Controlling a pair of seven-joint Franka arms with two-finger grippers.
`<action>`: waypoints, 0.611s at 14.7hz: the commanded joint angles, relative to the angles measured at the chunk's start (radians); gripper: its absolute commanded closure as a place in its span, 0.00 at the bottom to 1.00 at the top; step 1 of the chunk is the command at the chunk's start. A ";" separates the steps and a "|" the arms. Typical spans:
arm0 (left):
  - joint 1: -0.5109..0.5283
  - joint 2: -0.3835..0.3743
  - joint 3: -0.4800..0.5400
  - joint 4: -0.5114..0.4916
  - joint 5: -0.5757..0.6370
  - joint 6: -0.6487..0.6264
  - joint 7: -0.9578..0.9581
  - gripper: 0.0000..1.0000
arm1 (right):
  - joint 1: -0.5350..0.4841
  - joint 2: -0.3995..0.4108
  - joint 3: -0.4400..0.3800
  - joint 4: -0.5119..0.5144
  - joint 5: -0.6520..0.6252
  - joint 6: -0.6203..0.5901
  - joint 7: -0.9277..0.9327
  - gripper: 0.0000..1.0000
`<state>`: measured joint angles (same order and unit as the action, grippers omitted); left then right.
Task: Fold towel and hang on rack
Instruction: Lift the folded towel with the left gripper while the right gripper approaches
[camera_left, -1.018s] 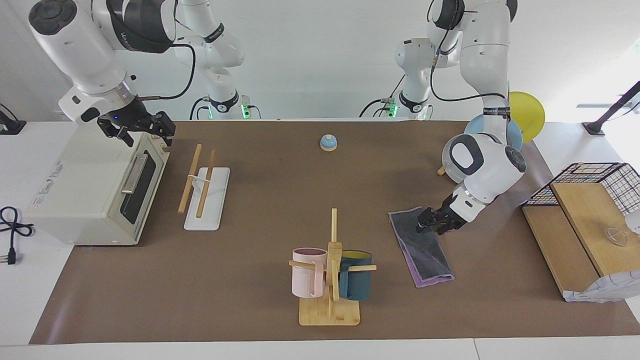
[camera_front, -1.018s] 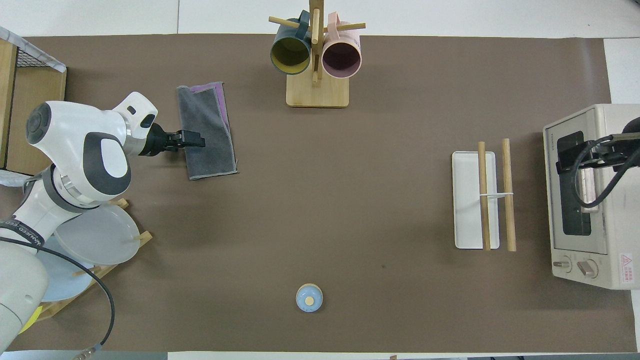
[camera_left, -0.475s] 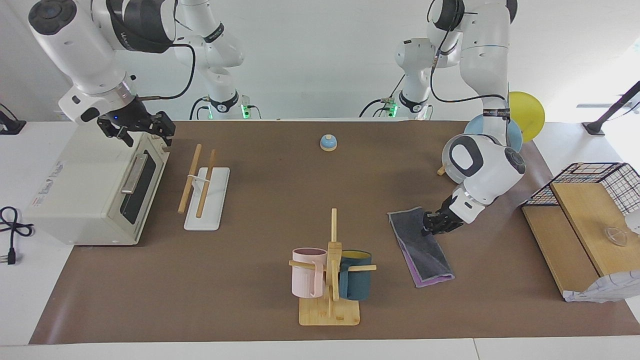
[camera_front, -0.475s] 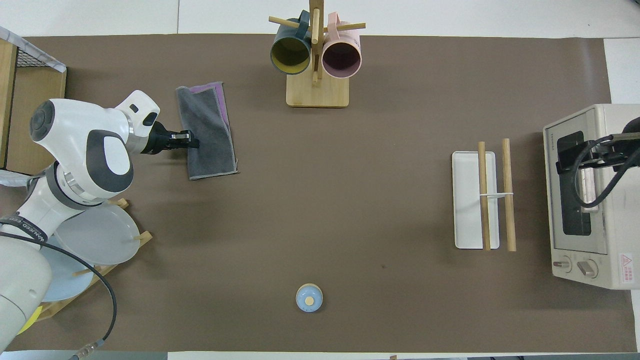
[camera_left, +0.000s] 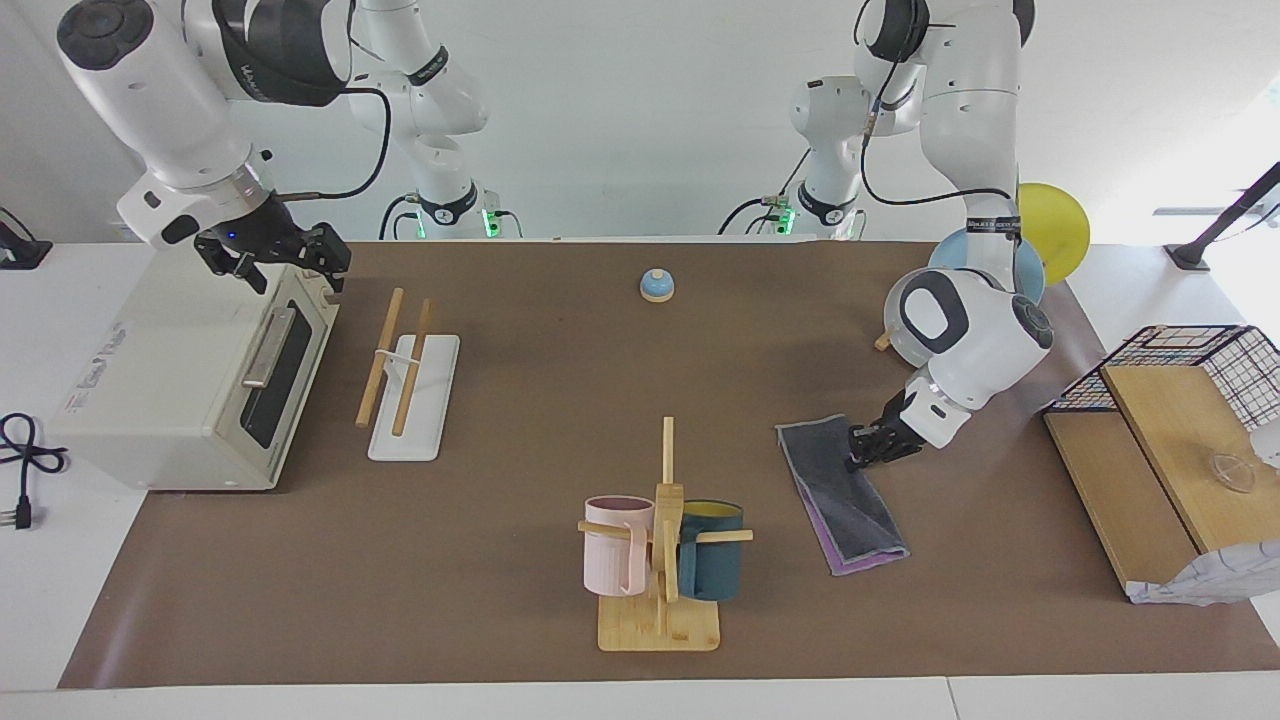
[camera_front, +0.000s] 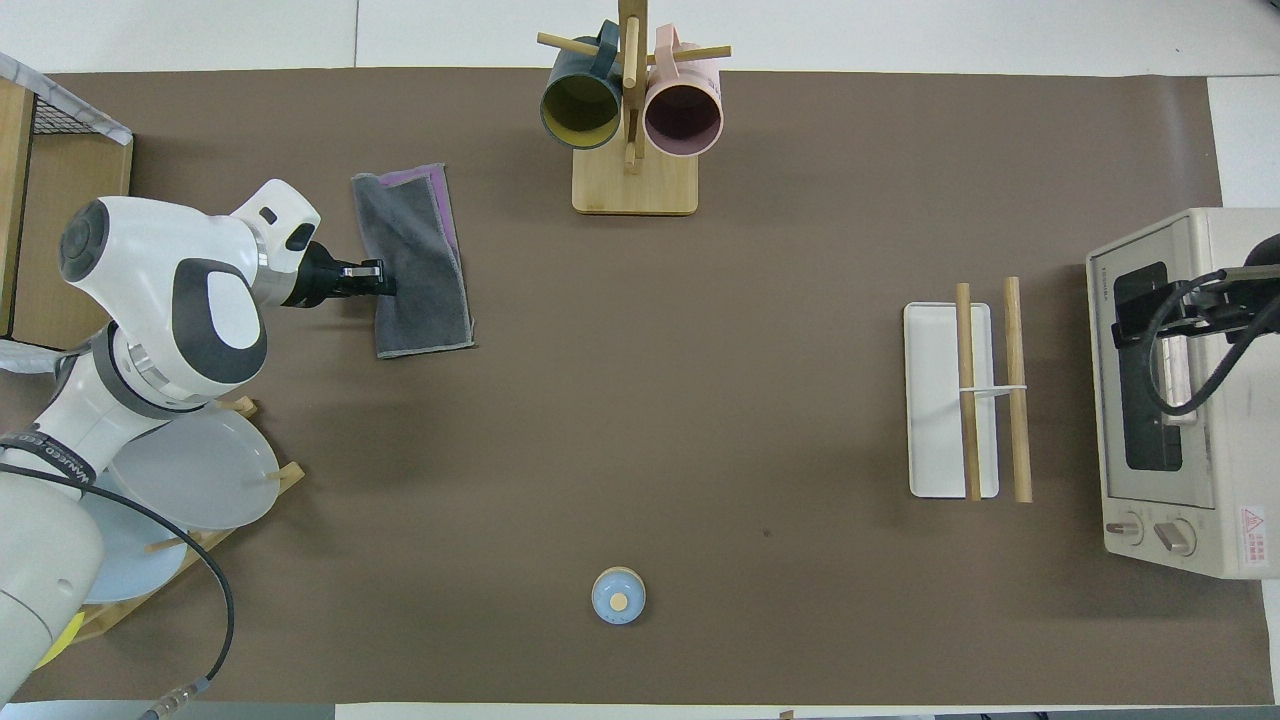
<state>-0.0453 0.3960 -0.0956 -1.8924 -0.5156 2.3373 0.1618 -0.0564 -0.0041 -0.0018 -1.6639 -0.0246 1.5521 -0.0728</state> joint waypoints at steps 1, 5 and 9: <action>-0.005 -0.025 0.004 0.094 -0.001 -0.136 -0.210 1.00 | -0.003 -0.007 -0.003 0.003 0.014 -0.013 -0.016 0.00; -0.018 -0.123 -0.009 0.147 -0.003 -0.257 -0.604 1.00 | -0.003 -0.007 -0.003 0.003 0.014 -0.013 -0.019 0.00; -0.056 -0.193 -0.058 0.205 -0.006 -0.285 -1.196 1.00 | 0.006 -0.007 0.002 0.001 0.015 -0.006 -0.042 0.00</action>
<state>-0.0759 0.2383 -0.1366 -1.7071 -0.5159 2.0703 -0.7638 -0.0541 -0.0042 -0.0011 -1.6639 -0.0246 1.5520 -0.0753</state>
